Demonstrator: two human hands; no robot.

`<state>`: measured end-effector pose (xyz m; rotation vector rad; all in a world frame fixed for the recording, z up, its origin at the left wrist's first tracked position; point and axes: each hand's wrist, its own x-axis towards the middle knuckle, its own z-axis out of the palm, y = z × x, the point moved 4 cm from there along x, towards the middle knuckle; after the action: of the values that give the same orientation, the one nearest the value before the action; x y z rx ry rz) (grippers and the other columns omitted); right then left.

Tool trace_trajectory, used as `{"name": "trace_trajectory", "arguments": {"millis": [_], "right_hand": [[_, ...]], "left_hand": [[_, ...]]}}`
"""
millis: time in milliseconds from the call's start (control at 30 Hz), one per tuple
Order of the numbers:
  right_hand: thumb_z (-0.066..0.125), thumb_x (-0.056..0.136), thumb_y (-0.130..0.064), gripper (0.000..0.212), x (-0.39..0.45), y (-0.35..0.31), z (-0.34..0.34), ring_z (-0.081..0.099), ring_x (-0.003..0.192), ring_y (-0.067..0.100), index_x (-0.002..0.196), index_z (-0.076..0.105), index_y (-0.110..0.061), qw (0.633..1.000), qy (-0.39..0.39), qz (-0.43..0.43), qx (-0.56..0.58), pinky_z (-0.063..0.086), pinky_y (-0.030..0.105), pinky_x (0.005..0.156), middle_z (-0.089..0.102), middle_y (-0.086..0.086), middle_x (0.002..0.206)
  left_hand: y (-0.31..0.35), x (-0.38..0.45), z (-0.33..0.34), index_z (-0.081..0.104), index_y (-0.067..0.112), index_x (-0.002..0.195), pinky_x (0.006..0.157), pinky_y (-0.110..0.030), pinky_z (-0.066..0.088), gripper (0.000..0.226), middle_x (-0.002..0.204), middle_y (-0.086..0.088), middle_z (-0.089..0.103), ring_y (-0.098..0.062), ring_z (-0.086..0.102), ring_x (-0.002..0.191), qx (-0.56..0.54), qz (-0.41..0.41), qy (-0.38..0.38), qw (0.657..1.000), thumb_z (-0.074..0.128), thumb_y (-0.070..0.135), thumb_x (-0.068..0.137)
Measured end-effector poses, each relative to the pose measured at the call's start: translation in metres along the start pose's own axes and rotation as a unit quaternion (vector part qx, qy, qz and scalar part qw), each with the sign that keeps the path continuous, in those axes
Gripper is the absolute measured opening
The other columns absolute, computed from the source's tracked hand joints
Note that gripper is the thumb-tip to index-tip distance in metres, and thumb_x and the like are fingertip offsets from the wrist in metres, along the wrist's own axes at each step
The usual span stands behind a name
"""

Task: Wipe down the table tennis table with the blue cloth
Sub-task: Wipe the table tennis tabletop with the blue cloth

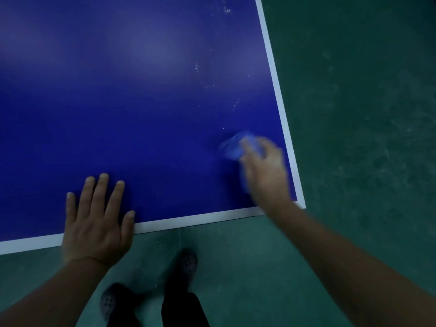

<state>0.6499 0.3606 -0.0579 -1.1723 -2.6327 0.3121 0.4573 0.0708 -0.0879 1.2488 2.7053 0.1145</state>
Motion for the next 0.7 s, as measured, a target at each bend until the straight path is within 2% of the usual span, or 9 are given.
{"name": "trace_trajectory", "arguments": {"millis": [67, 100, 133, 200, 267, 333, 467, 567, 700], "right_hand": [[0.066, 0.088, -0.035, 0.045, -0.030, -0.030, 0.020, 0.061, 0.107, 0.029, 0.133, 0.059, -0.029, 0.983, -0.082, -0.154, -0.051, 0.052, 0.036, 0.084, 0.061, 0.006, 0.132], [0.067, 0.088, -0.023, 0.045, -0.027, -0.022, 0.023, 0.062, 0.104, 0.035, 0.133, 0.062, -0.023, 0.973, -0.085, -0.201, -0.077, 0.053, 0.042, 0.081, 0.061, 0.013, 0.134], [0.062, 0.091, -0.015, 0.043, -0.011, 0.000, 0.019, 0.061, 0.103, 0.040, 0.134, 0.062, -0.019, 0.976, -0.074, -0.182, -0.097, 0.052, 0.045, 0.081, 0.059, 0.019, 0.135], [0.048, 0.101, -0.016, 0.040, 0.033, 0.061, 0.001, 0.054, 0.112, 0.045, 0.140, 0.056, -0.017, 0.990, -0.024, -0.024, -0.138, 0.047, 0.047, 0.092, 0.050, 0.026, 0.141], [0.041, 0.105, -0.024, 0.040, 0.068, 0.119, -0.027, 0.048, 0.119, 0.044, 0.142, 0.054, -0.015, 0.983, 0.015, 0.120, -0.139, 0.041, 0.044, 0.100, 0.048, 0.028, 0.140], [0.045, 0.104, -0.026, 0.039, 0.083, 0.129, -0.041, 0.047, 0.121, 0.043, 0.140, 0.057, -0.017, 0.984, 0.045, 0.150, -0.089, 0.039, 0.041, 0.101, 0.049, 0.024, 0.139], [0.053, 0.103, -0.022, 0.037, 0.054, 0.064, -0.011, 0.048, 0.119, 0.043, 0.138, 0.060, -0.016, 0.997, -0.036, -0.031, -0.054, 0.042, 0.044, 0.099, 0.051, 0.023, 0.141], [0.058, 0.100, -0.016, 0.035, -0.002, 0.056, -0.003, 0.054, 0.108, 0.041, 0.134, 0.063, -0.015, 0.998, -0.026, -0.019, -0.054, 0.049, 0.047, 0.089, 0.058, 0.019, 0.134], [0.052, 0.097, -0.024, 0.038, -0.092, 0.061, -0.012, 0.055, 0.107, 0.036, 0.132, 0.065, -0.016, 0.993, -0.055, -0.082, -0.058, 0.049, 0.046, 0.089, 0.059, 0.016, 0.130]], "left_hand": [[0.000, -0.001, 0.000, 0.040, 0.004, 0.148, 0.118, -0.062, 0.012, 0.071, 0.159, -0.021, 0.027, -0.038, 0.019, 0.149, -0.002, 0.002, 0.004, 1.000, 0.027, 0.048, 0.093], [0.001, -0.001, -0.001, 0.040, 0.004, 0.148, 0.118, -0.062, 0.012, 0.071, 0.158, -0.021, 0.027, -0.038, 0.019, 0.148, -0.005, 0.002, 0.007, 1.000, 0.027, 0.048, 0.093], [0.001, 0.000, -0.001, 0.040, 0.004, 0.148, 0.118, -0.062, 0.012, 0.071, 0.158, -0.021, 0.028, -0.039, 0.019, 0.148, -0.008, 0.000, 0.010, 1.000, 0.027, 0.048, 0.093], [0.002, -0.002, -0.002, 0.040, 0.004, 0.148, 0.119, -0.061, 0.011, 0.071, 0.158, -0.022, 0.029, -0.039, 0.020, 0.148, -0.011, 0.000, 0.013, 1.000, 0.028, 0.048, 0.093], [0.002, -0.002, -0.001, 0.040, 0.005, 0.148, 0.119, -0.061, 0.011, 0.071, 0.158, -0.021, 0.029, -0.039, 0.020, 0.148, -0.014, 0.002, 0.021, 1.000, 0.028, 0.048, 0.093], [0.000, -0.001, 0.000, 0.041, 0.006, 0.148, 0.119, -0.061, 0.010, 0.071, 0.158, -0.021, 0.029, -0.038, 0.019, 0.148, -0.012, 0.005, 0.025, 1.000, 0.028, 0.048, 0.093], [0.000, -0.002, 0.003, 0.040, 0.006, 0.148, 0.119, -0.060, 0.010, 0.070, 0.158, -0.021, 0.028, -0.038, 0.018, 0.149, -0.008, 0.005, 0.027, 1.000, 0.029, 0.048, 0.093], [0.000, 0.000, 0.002, 0.040, 0.005, 0.148, 0.119, -0.060, 0.010, 0.070, 0.158, -0.021, 0.028, -0.038, 0.019, 0.148, -0.005, 0.006, 0.024, 1.000, 0.029, 0.047, 0.093], [0.000, -0.002, 0.002, 0.041, 0.005, 0.147, 0.119, -0.061, 0.011, 0.070, 0.157, -0.022, 0.030, -0.039, 0.021, 0.148, -0.007, 0.002, 0.029, 1.000, 0.030, 0.047, 0.092]]}}
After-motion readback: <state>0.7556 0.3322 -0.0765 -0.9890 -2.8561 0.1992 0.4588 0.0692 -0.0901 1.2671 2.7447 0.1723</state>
